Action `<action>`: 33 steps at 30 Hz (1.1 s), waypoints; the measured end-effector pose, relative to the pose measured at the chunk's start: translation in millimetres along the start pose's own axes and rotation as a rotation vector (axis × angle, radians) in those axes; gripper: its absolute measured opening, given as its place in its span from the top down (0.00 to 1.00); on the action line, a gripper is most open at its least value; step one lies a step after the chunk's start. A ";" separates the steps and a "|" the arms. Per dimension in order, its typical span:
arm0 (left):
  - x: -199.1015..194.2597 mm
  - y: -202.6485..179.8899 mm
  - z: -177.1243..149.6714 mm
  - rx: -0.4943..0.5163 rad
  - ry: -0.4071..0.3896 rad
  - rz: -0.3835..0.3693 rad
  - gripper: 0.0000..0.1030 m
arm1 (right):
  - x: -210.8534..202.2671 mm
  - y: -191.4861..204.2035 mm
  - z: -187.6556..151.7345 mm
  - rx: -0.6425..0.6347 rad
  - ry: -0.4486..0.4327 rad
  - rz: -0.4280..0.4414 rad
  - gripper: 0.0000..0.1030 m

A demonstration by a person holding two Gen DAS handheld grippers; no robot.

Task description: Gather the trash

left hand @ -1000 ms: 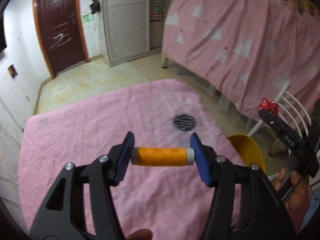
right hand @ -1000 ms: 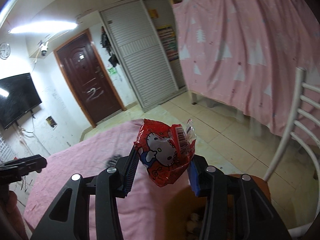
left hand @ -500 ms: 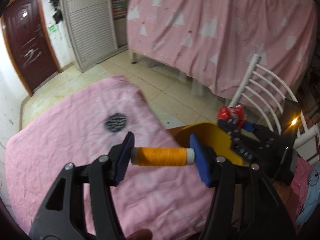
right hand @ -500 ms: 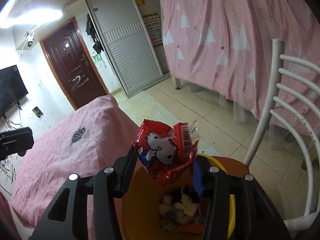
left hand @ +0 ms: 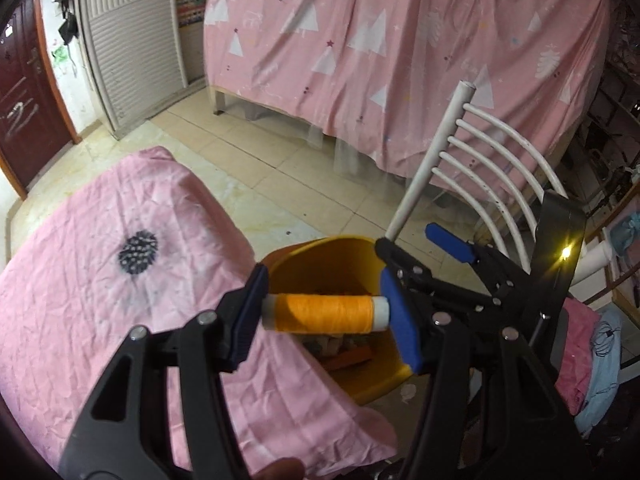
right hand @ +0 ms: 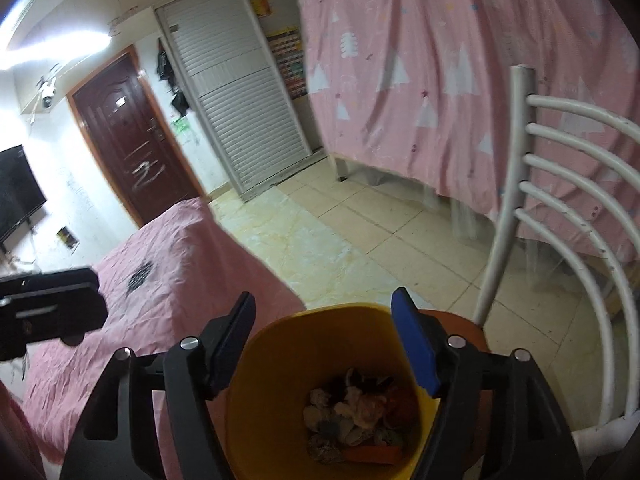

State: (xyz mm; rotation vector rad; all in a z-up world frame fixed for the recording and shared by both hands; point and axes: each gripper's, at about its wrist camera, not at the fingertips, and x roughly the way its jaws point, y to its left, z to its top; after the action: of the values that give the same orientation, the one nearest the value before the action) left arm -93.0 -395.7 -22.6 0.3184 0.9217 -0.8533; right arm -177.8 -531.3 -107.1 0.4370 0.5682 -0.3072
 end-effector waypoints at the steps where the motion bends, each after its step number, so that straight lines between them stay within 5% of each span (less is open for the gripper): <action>1: 1.9 -1.6 1.0 0.000 -0.001 -0.015 0.46 | -2.6 -3.3 0.1 0.013 -0.010 -0.014 0.38; 5: 6.4 -4.2 3.7 -0.012 0.004 -0.072 0.44 | -7.7 -21.6 3.7 0.067 -0.030 -0.050 0.38; 8: 6.6 -2.8 6.3 -0.032 -0.003 -0.103 0.24 | -9.7 -32.0 4.1 0.091 -0.037 -0.067 0.38; 20: -10.3 33.4 -1.7 -0.085 -0.022 -0.067 0.24 | -8.2 -13.3 7.4 0.061 -0.046 -0.043 0.38; 33: -60.7 122.6 -37.3 -0.173 -0.183 0.146 0.08 | -4.3 74.1 13.6 -0.092 -0.094 0.034 0.37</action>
State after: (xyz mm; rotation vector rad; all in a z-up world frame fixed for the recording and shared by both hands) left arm -40.0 -264.9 -8.6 0.1527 0.7850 -0.6527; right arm -146.0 -473.1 -71.2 0.3412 0.4809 -0.2663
